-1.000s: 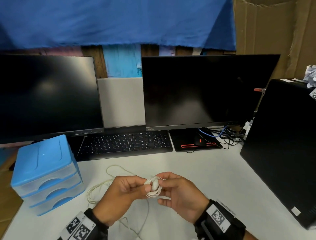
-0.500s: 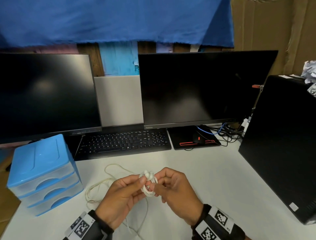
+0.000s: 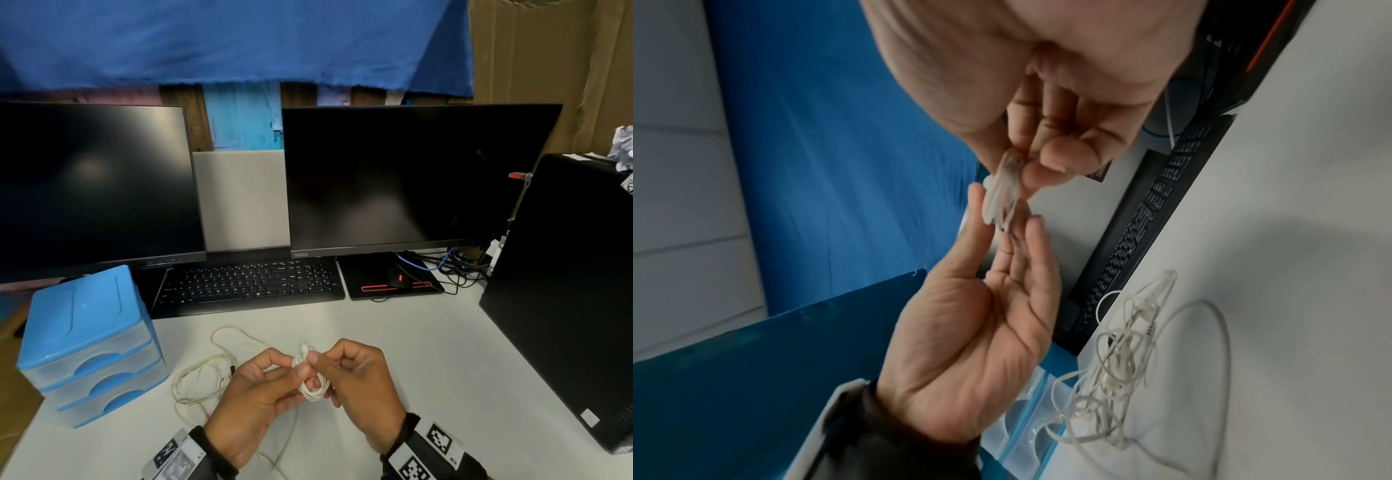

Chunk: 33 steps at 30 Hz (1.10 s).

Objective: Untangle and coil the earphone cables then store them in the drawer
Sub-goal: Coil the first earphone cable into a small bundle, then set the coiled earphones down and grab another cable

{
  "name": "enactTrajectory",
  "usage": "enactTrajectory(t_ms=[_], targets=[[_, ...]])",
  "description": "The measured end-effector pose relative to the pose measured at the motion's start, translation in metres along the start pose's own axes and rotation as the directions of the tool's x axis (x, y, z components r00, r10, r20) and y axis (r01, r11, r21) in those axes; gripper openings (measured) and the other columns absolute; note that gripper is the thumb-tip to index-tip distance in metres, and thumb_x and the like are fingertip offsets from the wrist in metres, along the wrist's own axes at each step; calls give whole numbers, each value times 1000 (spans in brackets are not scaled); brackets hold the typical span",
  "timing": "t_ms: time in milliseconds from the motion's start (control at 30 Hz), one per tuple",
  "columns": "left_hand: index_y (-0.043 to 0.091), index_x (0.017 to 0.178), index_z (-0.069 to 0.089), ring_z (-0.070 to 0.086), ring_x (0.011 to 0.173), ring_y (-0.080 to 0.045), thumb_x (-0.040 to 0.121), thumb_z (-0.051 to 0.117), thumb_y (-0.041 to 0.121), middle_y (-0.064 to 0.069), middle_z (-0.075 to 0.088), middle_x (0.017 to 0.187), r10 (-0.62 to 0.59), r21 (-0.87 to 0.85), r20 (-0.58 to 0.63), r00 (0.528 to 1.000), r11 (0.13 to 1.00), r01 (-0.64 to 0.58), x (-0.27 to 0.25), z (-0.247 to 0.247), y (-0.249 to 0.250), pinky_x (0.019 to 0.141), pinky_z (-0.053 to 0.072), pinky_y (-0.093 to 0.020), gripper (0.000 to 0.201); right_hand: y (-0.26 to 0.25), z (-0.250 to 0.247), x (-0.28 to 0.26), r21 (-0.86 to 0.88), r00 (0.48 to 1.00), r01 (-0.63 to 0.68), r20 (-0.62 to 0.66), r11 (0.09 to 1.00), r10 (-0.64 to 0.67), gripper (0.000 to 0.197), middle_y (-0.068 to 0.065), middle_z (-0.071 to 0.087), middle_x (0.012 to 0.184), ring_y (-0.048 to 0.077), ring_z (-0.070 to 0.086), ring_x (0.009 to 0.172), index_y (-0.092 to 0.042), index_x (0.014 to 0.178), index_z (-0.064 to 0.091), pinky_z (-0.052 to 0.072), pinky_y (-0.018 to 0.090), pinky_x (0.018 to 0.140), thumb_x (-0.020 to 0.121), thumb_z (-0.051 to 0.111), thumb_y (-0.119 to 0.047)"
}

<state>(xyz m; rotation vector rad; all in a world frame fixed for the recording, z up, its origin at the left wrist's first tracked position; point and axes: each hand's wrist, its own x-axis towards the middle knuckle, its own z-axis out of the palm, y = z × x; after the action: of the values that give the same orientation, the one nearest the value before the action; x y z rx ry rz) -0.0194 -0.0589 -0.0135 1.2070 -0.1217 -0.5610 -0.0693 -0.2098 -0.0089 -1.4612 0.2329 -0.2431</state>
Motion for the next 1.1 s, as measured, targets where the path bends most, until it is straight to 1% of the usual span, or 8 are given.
enactTrajectory(t_ms=[67, 167, 300, 433, 567, 700, 933, 1100], targets=[[-4, 84, 60, 69, 84, -48, 67, 77, 11, -32, 71, 86, 66, 113, -28, 997, 992, -62, -2, 3, 2, 79, 59, -44, 29, 1, 0, 1, -15, 1000, -12, -7, 1000, 12, 33, 17, 66, 61, 19, 52, 46, 12, 73, 58, 39, 22, 42, 84, 75, -14], [-10, 88, 59, 72, 76, -40, 69, 79, 7, -27, 73, 79, 184, 256, -110, 977, 955, -151, 2, 4, 2, 79, 59, -47, 33, 0, -1, 1, -56, 1000, -11, -11, 998, 10, 22, 14, 67, 62, 15, 55, 47, 9, 76, 62, 41, 22, 43, 84, 74, -8], [6, 89, 59, 69, 64, -33, 77, 78, 12, -17, 74, 69, 242, 420, -180, 953, 895, -148, 23, 1, -1, 73, 56, -45, 23, 4, -1, 10, -190, 1000, 10, 19, 982, -7, 10, 7, 68, 68, 12, 62, 57, -6, 81, 65, 46, 19, 51, 81, 74, -2], [20, 77, 59, 67, 56, -17, 79, 76, 30, -3, 73, 64, 258, 724, -116, 959, 683, -96, 67, 6, -10, 57, 51, -29, 19, 22, -14, 43, -397, 999, -45, -40, 917, 31, 21, 10, 70, 70, 14, 60, 57, -21, 72, 61, 48, 25, 55, 77, 75, -6], [25, 69, 55, 61, 60, -15, 78, 73, 25, 1, 68, 69, 212, 853, -129, 969, 522, 0, 109, 26, -19, 56, 46, -22, 20, 32, -30, 74, -354, 958, -285, -131, 891, 255, 24, 13, 65, 63, 21, 59, 53, -13, 71, 55, 48, 30, 51, 74, 75, 1], [24, 63, 61, 64, 65, -16, 69, 77, 19, -1, 71, 77, 133, 833, -220, 966, 542, 115, 134, 33, -26, 57, 52, -23, 18, 39, -36, 94, -240, 896, -431, -230, 870, 381, 26, 18, 67, 77, 23, 64, 54, -9, 74, 54, 56, 29, 51, 75, 76, 5], [22, 77, 67, 69, 84, -18, 67, 84, 30, -1, 71, 90, 86, 871, -258, 962, 452, 193, 152, 34, -19, 70, 55, -24, 22, 45, -29, 103, -370, 907, -408, -271, 835, 323, 20, 15, 71, 72, 23, 65, 56, -11, 70, 61, 63, 39, 61, 72, 80, -6], [21, 87, 74, 66, 98, -24, 85, 69, 35, -2, 71, 106, 94, 841, -201, 975, 528, 123, 150, 21, -4, 79, 52, -27, 15, 34, -45, 86, -293, 904, -415, -240, 861, 354, 21, 13, 60, 69, 22, 61, 51, -8, 76, 61, 51, 28, 48, 88, 50, 5]])
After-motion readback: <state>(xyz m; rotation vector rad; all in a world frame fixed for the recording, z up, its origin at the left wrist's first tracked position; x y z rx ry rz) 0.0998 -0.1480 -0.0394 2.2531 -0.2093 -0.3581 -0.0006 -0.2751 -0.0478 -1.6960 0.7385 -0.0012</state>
